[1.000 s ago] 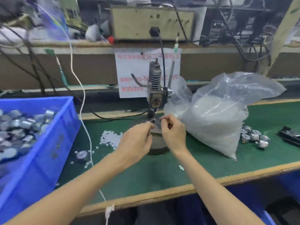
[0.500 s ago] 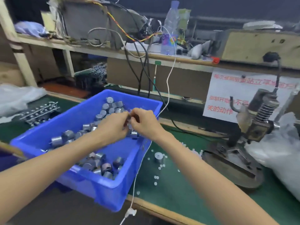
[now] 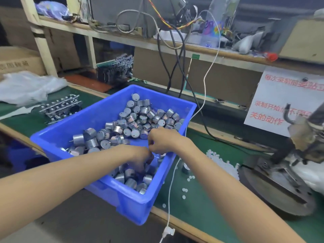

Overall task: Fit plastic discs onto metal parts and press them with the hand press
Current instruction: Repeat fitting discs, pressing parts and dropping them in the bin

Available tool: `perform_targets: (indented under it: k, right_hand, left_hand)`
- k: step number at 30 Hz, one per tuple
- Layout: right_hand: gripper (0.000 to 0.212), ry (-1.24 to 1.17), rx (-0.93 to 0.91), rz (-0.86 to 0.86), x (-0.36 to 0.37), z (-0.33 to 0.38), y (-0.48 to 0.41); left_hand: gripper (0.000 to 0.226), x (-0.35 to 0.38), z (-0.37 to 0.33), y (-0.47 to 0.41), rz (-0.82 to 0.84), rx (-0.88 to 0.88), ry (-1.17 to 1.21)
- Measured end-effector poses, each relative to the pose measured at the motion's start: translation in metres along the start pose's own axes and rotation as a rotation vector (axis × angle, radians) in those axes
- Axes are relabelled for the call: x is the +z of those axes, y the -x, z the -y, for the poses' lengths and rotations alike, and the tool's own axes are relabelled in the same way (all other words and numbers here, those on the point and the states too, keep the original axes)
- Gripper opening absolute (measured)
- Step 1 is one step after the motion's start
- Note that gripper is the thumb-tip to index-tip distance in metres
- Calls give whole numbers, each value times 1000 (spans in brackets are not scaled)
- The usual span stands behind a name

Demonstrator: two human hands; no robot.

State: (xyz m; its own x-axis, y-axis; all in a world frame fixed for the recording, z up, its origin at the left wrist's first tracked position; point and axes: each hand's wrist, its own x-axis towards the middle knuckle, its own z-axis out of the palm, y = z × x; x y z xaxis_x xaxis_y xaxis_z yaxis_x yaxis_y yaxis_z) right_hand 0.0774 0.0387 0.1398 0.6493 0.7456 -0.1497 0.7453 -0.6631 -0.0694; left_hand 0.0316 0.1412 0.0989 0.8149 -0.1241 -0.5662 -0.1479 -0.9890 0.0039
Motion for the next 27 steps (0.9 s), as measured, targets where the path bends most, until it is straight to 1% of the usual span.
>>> perform_targets:
  k: [2, 3, 5, 6, 8, 10, 11, 12, 14, 16, 17, 20, 22, 24, 26, 27]
  right_hand:
    - [20, -27, 4, -15, 0, -1, 1]
    - [21, -47, -2, -38, -1, -1, 2]
    - [27, -122, -31, -115, -4, -2, 6]
    - [31, -197, -57, -159, -6, -3, 9]
    - [42, -360, -136, -231, -9, -6, 18]
    - [46, -426, -210, -357, -10, -13, 30]
    - [42, -439, -224, -461, -8, -18, 37]
    - [38, -458, -215, -575, -7, -25, 44]
    - [32, -523, -145, -738, -3, -39, 63]
    - [29, -602, -58, -797, 1, -55, 83]
    - [27, -640, -19, -808, 5, -63, 93]
    - [23, -718, 104, -826, 23, -87, 122]
    - [22, -725, 192, -825, 41, -100, 138]
    - [19, -721, 273, -800, 61, -113, 152]
    - [22, -739, 333, -753, 83, -123, 165]
    - [24, -754, 348, -736, 95, -126, 172]
  left_hand:
    - [36, -5, -2, 3, -5, -6, -4]
    - [30, -10, 1, 7, -45, -7, 41]
    - [19, -22, 9, 17, -175, 19, 254]
    - [16, -29, 13, 23, -256, 28, 374]
    - [18, -41, 12, 36, -420, 16, 608]
    - [24, -53, 2, 45, -535, 9, 836]
    - [26, -60, -8, 48, -583, 14, 908]
    - [26, -66, -20, 50, -632, 12, 928]
    - [28, -77, -46, 49, -739, -27, 850]
    - [37, -85, -76, 44, -816, -59, 738]
    - [40, -87, -91, 40, -819, -55, 699]
    - [43, -84, -134, 23, -699, -4, 585]
    - [37, -76, -158, 10, -591, 35, 584]
    - [27, -61, -174, -5, -511, 64, 562]
    - [23, -40, -177, -22, -482, 94, 447]
    - [28, -28, -174, -28, -480, 102, 346]
